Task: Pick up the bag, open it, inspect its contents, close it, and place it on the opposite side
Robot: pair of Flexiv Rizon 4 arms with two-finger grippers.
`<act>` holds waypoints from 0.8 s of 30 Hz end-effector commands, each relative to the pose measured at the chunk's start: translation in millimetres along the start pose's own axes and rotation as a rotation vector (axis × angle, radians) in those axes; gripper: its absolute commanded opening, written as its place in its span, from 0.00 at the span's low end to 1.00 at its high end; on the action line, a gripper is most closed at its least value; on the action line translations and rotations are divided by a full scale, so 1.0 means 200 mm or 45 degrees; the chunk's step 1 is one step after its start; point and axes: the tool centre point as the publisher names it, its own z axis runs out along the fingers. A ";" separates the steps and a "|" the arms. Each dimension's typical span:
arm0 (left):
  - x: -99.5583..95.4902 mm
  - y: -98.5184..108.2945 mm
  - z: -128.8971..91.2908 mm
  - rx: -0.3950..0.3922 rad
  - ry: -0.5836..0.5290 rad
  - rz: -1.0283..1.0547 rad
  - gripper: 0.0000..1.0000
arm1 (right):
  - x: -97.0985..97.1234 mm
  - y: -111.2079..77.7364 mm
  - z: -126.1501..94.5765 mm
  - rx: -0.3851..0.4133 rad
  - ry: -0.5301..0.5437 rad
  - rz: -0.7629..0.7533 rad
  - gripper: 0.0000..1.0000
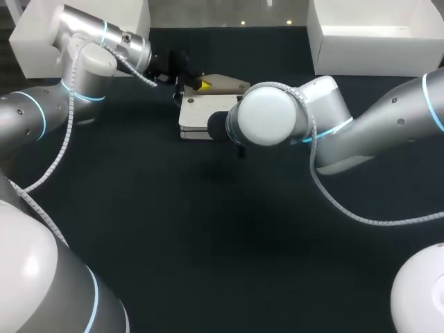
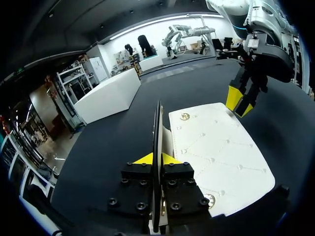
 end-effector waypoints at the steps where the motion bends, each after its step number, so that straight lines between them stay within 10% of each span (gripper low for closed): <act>1: -0.01 0.02 0.01 0.015 0.013 0.000 0.00 | 0.00 0.01 0.02 0.009 -0.011 0.006 0.39; 24: 0.01 0.02 0.02 0.018 0.040 0.006 0.00 | -0.05 -0.01 0.09 0.026 -0.041 0.050 0.25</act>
